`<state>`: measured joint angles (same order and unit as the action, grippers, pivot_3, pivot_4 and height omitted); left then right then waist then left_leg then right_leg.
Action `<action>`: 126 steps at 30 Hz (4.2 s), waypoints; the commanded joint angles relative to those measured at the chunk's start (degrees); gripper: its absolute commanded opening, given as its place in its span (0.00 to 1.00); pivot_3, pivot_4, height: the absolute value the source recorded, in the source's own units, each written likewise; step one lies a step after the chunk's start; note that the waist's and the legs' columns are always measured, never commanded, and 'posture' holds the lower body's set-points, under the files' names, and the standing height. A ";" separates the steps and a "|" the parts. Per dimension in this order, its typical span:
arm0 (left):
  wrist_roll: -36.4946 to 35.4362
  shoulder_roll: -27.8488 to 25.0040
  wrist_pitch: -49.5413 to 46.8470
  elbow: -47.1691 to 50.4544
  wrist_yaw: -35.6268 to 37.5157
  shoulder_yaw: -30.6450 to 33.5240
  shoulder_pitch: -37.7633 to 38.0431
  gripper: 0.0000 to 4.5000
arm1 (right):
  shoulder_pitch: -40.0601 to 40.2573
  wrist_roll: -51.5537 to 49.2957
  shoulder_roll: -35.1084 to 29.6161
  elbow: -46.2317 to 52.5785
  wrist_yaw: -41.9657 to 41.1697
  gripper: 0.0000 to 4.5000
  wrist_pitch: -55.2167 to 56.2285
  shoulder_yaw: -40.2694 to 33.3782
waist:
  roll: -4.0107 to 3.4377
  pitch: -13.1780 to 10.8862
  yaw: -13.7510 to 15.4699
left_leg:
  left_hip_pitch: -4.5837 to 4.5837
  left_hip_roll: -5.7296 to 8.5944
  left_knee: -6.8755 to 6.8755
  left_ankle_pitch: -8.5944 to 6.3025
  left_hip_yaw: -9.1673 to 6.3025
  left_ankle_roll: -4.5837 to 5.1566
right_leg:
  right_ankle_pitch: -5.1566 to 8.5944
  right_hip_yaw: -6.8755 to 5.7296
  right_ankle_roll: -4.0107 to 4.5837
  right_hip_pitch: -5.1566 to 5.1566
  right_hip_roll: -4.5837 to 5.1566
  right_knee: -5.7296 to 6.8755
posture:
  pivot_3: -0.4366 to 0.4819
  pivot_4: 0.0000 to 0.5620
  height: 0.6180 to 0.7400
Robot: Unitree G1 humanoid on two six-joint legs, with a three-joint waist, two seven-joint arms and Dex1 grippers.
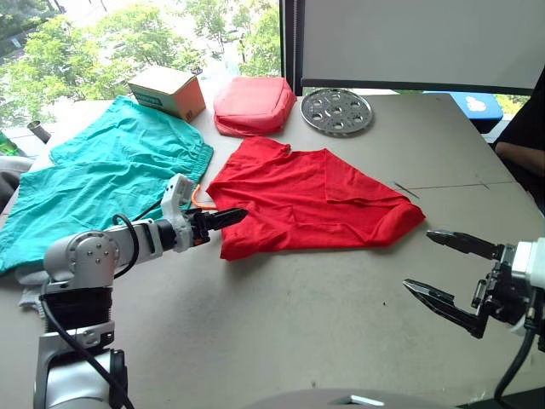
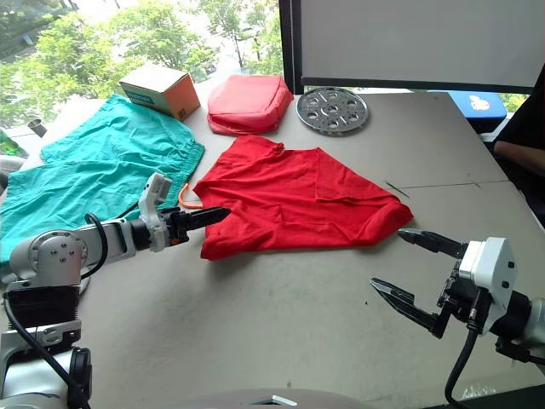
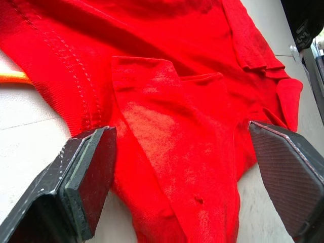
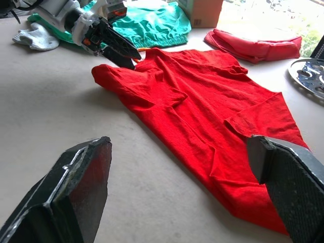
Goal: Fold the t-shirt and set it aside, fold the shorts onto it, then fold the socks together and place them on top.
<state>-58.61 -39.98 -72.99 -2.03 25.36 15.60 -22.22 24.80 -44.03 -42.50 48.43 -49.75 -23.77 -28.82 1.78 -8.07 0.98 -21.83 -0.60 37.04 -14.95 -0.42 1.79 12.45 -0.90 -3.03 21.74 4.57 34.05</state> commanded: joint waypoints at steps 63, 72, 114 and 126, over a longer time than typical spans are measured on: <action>15.48 4.46 13.39 -3.88 15.75 -2.63 -4.89 0.01 | -7.49 -0.93 -2.37 2.19 4.74 1.00 -1.27 9.74 | 0.02 -0.01 -0.11 | -0.10 0.02 0.02 0.00 -0.09 0.01 | -0.01 -0.07 0.01 0.02 0.15 -0.01 | 0.48 0.27 1.00; 17.58 3.76 15.65 0.26 16.83 -4.18 -0.56 0.42 | -9.71 -0.37 -2.41 0.62 4.23 1.00 -1.14 11.66 | 0.00 -0.01 0.55 | -0.18 0.04 0.06 -0.01 -0.16 0.01 | -0.01 -0.03 0.02 0.08 0.49 -0.07 | 0.48 0.27 1.00; 4.33 11.20 3.89 -3.26 7.46 16.49 -0.04 0.01 | -16.19 3.01 -5.98 -3.85 6.04 1.00 -5.33 13.89 | 0.03 0.02 -0.17 | -0.12 0.06 0.09 0.00 -0.15 0.01 | -0.02 -0.16 0.01 0.06 0.39 0.01 | 0.48 0.27 1.00; 7.39 12.01 10.34 1.50 4.10 13.02 4.37 0.42 | -25.04 7.42 -5.87 -9.83 3.44 1.00 -5.81 20.57 | -0.01 -0.01 0.25 | -0.19 0.09 0.06 -0.01 -0.21 0.02 | -0.02 -0.05 0.03 0.07 0.46 -0.08 | 0.48 0.27 1.00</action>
<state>-51.68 -27.19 -64.11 -1.02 29.52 28.71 -17.90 0.44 -36.49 -48.27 37.62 -45.75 -30.61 -7.45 1.77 -8.07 1.23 -22.03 -0.50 37.10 -14.95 -0.61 1.80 12.43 -0.96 -3.00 21.81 5.02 33.98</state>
